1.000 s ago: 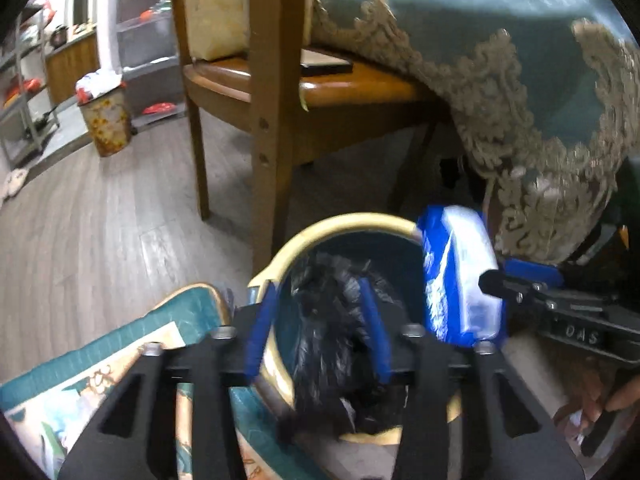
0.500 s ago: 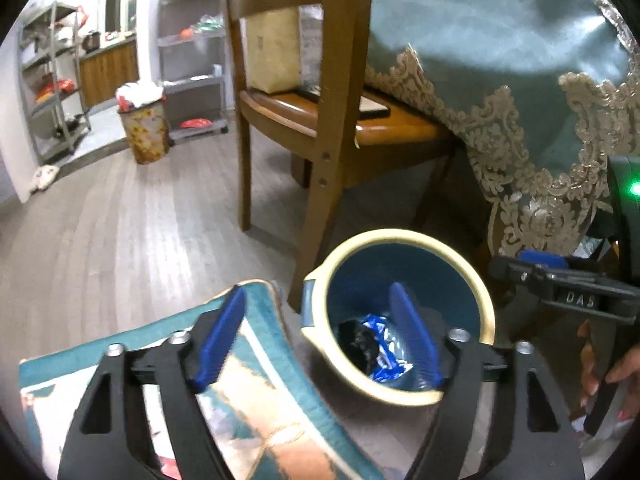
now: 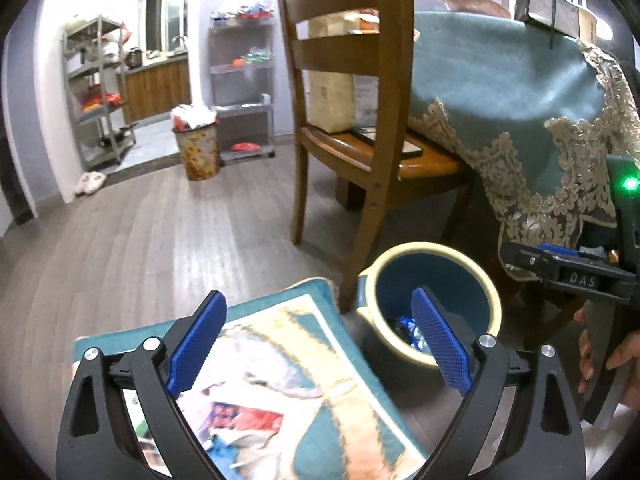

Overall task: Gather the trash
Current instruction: 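Carry both items to the teal bin and open both grippers to drop them, then return both tools to the cushion and grasp the blue face mask with the right gripper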

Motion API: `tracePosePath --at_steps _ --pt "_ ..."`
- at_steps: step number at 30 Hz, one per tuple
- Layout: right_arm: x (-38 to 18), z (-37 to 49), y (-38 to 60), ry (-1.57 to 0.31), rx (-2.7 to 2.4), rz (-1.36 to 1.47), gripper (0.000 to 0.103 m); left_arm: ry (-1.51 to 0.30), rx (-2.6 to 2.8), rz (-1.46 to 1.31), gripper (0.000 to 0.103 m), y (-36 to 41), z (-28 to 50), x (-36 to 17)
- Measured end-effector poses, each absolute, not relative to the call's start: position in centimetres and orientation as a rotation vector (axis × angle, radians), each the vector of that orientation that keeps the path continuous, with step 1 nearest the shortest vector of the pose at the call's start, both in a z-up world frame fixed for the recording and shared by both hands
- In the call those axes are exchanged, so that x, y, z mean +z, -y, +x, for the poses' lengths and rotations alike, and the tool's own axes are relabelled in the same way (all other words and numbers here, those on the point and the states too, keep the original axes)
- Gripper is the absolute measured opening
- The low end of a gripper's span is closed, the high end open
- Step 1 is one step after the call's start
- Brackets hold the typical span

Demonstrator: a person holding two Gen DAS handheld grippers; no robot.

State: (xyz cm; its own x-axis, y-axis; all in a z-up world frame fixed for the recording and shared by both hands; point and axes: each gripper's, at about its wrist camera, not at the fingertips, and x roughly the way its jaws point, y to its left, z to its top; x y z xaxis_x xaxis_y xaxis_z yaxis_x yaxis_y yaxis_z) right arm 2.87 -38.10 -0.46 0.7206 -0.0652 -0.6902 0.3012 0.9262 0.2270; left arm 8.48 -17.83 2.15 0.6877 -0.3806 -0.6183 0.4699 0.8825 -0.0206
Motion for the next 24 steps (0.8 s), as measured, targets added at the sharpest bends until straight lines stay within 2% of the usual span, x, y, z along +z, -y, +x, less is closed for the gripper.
tracePosePath --at_steps 12,24 --pt "-0.1 1.6 32.8 -0.726 -0.219 0.246 0.097 -0.654 -0.391 0.093 0.094 10.3 4.4 2.4" --pt "-2.7 3.9 24.2 -0.785 -0.087 0.156 0.097 -0.697 -0.175 -0.075 0.094 -1.4 3.2 -1.3"
